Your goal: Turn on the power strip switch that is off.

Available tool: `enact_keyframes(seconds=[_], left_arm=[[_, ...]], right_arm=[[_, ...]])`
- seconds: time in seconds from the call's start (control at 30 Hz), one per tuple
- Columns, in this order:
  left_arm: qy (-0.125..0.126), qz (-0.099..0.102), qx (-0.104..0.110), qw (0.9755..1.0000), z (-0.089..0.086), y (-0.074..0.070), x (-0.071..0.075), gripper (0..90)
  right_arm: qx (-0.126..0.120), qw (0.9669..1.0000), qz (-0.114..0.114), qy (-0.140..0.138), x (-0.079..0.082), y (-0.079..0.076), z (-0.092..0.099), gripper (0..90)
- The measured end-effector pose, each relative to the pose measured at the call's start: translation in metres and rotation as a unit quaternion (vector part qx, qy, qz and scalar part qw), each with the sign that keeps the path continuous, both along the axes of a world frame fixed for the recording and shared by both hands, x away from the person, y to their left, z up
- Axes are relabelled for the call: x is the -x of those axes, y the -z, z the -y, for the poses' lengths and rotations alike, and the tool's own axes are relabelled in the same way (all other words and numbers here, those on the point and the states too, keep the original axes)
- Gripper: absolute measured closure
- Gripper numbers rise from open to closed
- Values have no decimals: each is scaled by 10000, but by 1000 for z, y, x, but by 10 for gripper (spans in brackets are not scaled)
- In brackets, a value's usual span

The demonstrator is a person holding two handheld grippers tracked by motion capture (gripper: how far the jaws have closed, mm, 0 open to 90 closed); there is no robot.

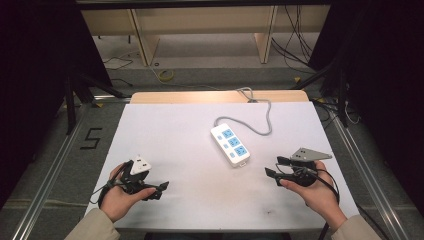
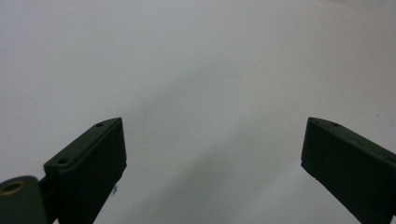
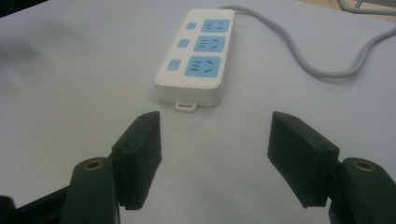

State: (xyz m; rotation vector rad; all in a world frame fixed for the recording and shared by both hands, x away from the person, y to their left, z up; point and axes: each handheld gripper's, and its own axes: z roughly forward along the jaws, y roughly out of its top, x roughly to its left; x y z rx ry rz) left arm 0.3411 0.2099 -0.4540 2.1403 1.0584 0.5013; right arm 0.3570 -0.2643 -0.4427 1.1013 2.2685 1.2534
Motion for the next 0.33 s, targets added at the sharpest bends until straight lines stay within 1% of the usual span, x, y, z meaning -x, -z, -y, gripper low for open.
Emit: enact_keyframes(seconds=[0.2, 0.3, 0.33], left_arm=[[12, 4, -10, 10000, 0, 0, 0, 65], [23, 8, -15, 10000, 1, 0, 0, 65], [12, -1, 12, 10000, 1, 0, 0, 65]], right_arm=[[-33, 10000, 74, 7, 4, 0, 3, 350], [-49, 10000, 66, 33, 4, 0, 3, 346], [-47, 10000, 66, 43, 4, 1, 4, 346]])
